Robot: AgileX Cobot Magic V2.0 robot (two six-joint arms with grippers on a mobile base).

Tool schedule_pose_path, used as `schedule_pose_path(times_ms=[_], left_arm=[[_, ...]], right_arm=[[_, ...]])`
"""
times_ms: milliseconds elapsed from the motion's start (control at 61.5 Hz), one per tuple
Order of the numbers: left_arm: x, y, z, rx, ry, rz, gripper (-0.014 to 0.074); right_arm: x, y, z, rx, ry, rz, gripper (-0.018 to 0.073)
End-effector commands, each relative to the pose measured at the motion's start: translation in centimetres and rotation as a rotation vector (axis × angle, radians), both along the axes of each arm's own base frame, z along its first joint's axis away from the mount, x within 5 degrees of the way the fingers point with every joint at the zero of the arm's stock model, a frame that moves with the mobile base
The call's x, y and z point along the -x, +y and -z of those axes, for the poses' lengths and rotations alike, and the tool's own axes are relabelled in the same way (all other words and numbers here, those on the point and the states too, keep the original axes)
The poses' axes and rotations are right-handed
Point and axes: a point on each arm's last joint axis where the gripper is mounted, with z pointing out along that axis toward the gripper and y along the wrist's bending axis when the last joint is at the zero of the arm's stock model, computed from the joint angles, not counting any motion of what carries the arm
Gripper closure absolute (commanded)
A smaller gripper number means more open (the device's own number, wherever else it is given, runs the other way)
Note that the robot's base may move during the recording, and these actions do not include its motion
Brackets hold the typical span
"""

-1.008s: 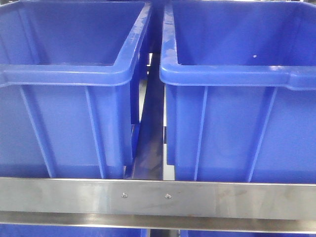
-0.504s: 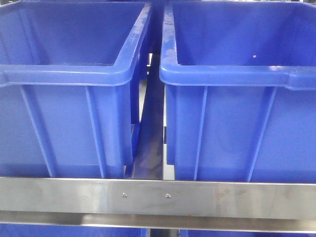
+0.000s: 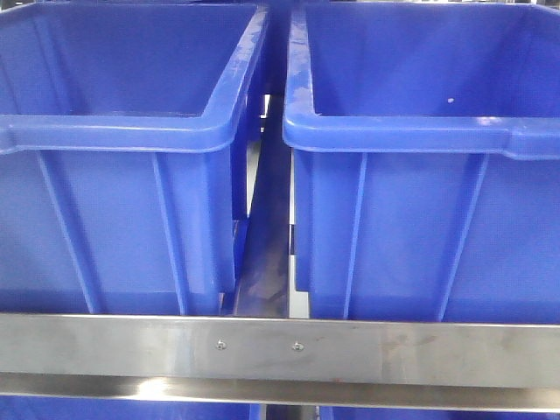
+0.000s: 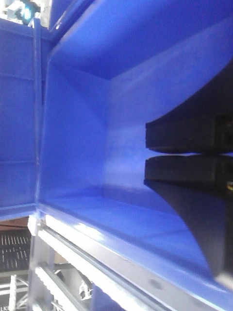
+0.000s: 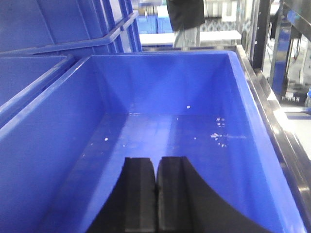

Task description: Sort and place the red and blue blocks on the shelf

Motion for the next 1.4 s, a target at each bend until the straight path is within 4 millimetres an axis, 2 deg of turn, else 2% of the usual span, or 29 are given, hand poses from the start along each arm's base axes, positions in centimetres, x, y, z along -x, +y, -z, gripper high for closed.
schedule_pose_path(times_ms=[0, 780, 1170, 1381], left_arm=[[0.7, 0.3, -1.1, 0.036, -0.129, -0.023, 0.0470], [1.0, 0.4, -0.7, 0.036, -0.131, -0.023, 0.0471], [1.0, 0.4, -0.7, 0.036, -0.131, -0.023, 0.0471], [1.0, 0.4, -0.7, 0.036, -0.131, -0.023, 0.0471]], right_arm=[[0.8, -0.2, -1.6, -0.016, -0.151, 0.012, 0.0503], [1.2, -0.2, -1.7, -0.018, -0.165, 0.011, 0.0503], [1.6, -0.8, 0.7, -0.008, -0.146, 0.104, 0.0503], [1.9, -1.3, 4.1, -0.002, -0.127, 0.181, 0.0503]])
